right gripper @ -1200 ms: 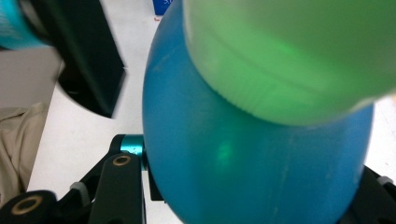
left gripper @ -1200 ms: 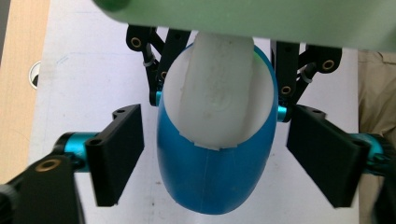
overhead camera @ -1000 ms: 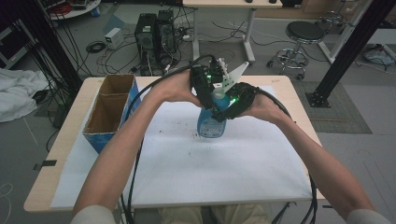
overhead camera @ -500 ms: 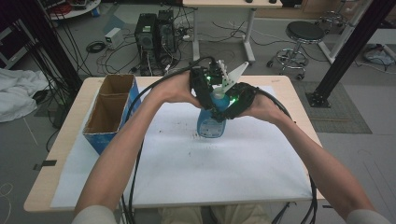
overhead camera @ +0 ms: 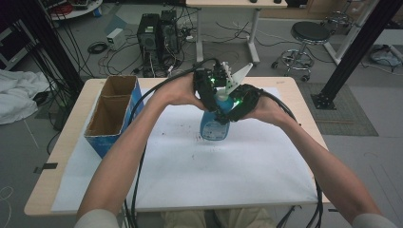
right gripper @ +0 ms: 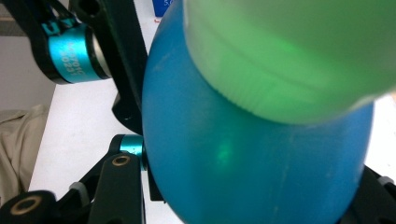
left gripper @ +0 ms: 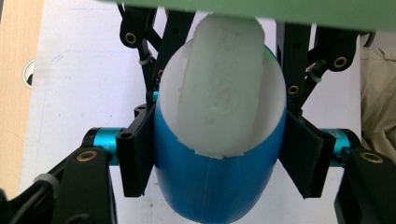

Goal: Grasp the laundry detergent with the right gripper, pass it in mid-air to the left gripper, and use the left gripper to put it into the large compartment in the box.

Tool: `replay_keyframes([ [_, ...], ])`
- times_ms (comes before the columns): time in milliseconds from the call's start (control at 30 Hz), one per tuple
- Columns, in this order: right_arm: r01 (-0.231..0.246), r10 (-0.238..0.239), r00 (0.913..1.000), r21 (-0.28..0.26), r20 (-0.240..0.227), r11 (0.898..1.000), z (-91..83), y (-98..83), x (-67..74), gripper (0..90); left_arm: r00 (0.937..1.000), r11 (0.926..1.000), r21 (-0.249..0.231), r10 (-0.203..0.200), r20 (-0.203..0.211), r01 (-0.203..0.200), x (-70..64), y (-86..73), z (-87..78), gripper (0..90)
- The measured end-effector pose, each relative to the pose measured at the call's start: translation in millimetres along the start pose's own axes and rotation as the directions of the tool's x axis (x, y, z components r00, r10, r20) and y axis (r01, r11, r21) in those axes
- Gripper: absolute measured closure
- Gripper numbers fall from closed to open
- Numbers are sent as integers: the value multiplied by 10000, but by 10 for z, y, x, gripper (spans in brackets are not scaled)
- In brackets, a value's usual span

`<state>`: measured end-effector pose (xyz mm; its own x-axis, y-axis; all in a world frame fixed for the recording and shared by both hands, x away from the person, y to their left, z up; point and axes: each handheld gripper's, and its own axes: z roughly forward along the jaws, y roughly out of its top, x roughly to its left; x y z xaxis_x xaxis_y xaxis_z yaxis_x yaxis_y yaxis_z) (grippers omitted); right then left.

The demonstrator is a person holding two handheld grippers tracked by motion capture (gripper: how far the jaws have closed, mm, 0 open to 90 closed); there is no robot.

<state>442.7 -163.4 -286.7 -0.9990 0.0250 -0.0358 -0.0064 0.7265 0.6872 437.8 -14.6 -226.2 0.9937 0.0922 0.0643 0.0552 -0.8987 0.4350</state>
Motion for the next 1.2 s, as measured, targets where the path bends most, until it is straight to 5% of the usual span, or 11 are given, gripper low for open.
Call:
replay_keyframes([
  [1200, 48, -55, 9997, -298, -240, 9995, 28, 6, 9, 430, 9999, 9999, -43, -149, -7, 149, -22, -42, -54, 381],
])
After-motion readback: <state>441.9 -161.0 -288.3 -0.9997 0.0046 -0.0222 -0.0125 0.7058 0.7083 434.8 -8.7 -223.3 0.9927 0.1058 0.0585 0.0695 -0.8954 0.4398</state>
